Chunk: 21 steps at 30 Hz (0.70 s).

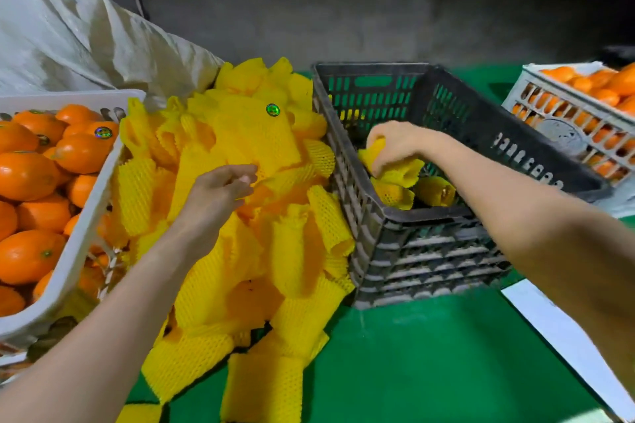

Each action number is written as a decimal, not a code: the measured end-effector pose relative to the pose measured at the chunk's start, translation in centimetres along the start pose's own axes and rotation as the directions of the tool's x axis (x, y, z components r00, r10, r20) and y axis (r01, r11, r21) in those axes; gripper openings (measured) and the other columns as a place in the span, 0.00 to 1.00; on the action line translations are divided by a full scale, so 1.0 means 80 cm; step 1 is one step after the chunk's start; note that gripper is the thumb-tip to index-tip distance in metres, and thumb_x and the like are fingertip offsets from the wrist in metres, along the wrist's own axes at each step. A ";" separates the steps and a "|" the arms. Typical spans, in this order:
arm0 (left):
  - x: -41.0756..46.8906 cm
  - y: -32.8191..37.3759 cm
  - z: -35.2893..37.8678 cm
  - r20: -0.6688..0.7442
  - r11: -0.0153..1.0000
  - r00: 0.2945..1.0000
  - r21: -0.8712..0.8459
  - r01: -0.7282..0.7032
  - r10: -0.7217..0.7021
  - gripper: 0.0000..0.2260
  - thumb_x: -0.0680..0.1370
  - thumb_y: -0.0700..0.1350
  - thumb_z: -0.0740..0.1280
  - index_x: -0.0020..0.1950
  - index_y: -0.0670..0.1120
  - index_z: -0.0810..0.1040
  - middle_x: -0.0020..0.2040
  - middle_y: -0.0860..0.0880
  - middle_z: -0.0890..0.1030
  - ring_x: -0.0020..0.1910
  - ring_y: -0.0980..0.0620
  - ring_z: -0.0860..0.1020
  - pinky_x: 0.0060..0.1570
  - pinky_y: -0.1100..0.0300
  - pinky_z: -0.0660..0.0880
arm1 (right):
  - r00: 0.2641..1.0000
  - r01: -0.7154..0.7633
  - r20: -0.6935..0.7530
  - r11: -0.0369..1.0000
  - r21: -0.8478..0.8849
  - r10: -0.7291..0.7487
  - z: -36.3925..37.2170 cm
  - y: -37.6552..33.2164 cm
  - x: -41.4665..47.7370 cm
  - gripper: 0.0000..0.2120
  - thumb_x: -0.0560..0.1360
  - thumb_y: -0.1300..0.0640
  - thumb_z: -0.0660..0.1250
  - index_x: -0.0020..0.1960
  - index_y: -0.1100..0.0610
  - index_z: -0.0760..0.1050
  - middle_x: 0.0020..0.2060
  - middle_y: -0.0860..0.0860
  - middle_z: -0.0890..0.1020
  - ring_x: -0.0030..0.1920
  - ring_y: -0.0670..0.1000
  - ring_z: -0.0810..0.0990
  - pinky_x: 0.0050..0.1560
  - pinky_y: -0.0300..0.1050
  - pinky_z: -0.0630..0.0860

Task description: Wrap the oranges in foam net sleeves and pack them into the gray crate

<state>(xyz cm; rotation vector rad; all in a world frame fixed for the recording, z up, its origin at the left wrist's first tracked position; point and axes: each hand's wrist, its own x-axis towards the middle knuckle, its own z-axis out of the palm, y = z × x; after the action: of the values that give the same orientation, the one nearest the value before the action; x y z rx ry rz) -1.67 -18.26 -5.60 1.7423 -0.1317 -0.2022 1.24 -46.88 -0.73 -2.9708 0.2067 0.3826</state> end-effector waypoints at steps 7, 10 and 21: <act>0.021 -0.016 0.017 0.048 0.975 0.999 0.219 -0.034 0.024 0.10 0.80 0.36 0.60 0.49 0.48 0.80 0.59 0.45 0.75 0.57 0.55 0.70 0.50 0.66 0.65 | 0.777 0.154 0.627 0.949 -0.276 0.057 0.055 -0.020 0.005 0.32 0.80 0.62 0.57 0.16 0.57 0.69 0.16 0.45 0.69 0.20 0.46 0.71 0.29 0.39 0.73; 0.024 -0.021 0.021 0.090 0.959 0.996 0.281 -0.044 0.019 0.11 0.80 0.35 0.60 0.53 0.48 0.79 0.71 0.43 0.68 0.65 0.53 0.67 0.51 0.61 0.65 | 0.735 0.207 0.678 0.954 -0.218 -0.005 0.050 -0.026 0.001 0.38 0.81 0.63 0.56 0.11 0.49 0.66 0.09 0.40 0.65 0.13 0.39 0.67 0.20 0.30 0.68; 0.026 -0.034 0.022 -0.223 0.925 0.969 0.380 -0.017 0.109 0.10 0.68 0.39 0.77 0.48 0.42 0.83 0.45 0.42 0.81 0.39 0.47 0.77 0.40 0.56 0.70 | 0.982 0.161 0.108 0.986 -0.049 -0.155 0.027 -0.019 0.009 0.15 0.73 0.61 0.68 0.58 0.56 0.70 0.52 0.54 0.77 0.50 0.57 0.78 0.49 0.50 0.77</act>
<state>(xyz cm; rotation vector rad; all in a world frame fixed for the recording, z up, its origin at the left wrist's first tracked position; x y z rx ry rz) -0.10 -19.89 -8.70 2.1269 -0.0503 0.0912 1.66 -45.18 -2.79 -2.9858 -0.0521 0.5290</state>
